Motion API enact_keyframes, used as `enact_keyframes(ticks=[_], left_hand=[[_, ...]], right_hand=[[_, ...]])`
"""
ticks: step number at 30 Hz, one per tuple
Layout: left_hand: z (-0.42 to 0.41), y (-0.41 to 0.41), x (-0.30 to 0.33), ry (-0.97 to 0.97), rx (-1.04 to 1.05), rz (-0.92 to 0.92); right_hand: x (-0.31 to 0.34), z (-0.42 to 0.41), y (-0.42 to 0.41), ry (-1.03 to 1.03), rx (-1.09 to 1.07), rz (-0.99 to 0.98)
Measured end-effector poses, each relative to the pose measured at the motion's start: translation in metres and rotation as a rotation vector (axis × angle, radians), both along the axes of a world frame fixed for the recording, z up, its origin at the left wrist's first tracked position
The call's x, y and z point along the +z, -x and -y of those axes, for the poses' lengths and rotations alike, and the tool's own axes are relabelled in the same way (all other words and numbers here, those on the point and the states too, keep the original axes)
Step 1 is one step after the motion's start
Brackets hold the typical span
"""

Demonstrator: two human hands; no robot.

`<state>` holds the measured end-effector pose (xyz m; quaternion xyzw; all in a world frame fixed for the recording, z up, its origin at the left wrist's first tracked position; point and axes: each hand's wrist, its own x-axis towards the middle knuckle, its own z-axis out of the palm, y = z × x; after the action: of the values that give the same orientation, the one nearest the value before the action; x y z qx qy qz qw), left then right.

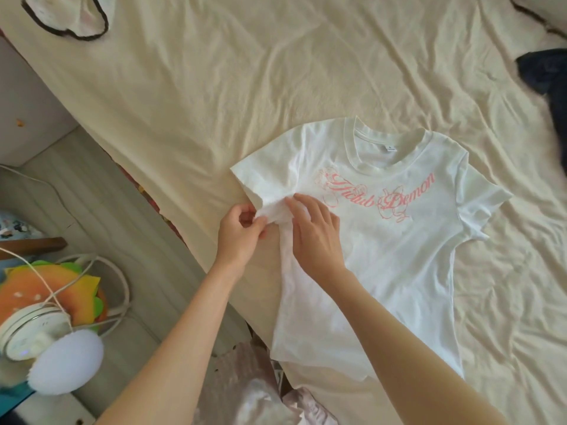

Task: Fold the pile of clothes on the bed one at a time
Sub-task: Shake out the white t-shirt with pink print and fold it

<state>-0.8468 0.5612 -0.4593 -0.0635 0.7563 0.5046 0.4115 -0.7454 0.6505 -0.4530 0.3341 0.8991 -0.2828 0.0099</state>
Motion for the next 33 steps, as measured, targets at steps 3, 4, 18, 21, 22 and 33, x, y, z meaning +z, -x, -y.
enact_keyframes(ticks=[3,4,18,21,22,33], left_hand=[[0.009,-0.01,-0.003,0.045,0.155,0.075],[0.012,-0.013,-0.004,0.061,0.208,0.105],[-0.002,-0.022,0.0,0.026,0.146,0.116],[0.001,-0.02,0.006,-0.022,0.139,0.124],[-0.001,-0.017,0.009,-0.035,0.146,0.125],[-0.066,-0.036,0.038,-0.074,-0.395,-0.664]], right_hand=[[0.0,-0.015,0.018,-0.097,0.179,0.043],[-0.001,-0.021,0.026,-0.106,0.251,0.088],[-0.014,-0.052,0.078,-0.206,0.484,0.292],[0.002,-0.04,0.062,0.052,0.081,0.004],[0.006,-0.039,0.053,0.16,-0.065,-0.053],[0.047,-0.082,-0.046,1.003,-0.926,-0.27]])
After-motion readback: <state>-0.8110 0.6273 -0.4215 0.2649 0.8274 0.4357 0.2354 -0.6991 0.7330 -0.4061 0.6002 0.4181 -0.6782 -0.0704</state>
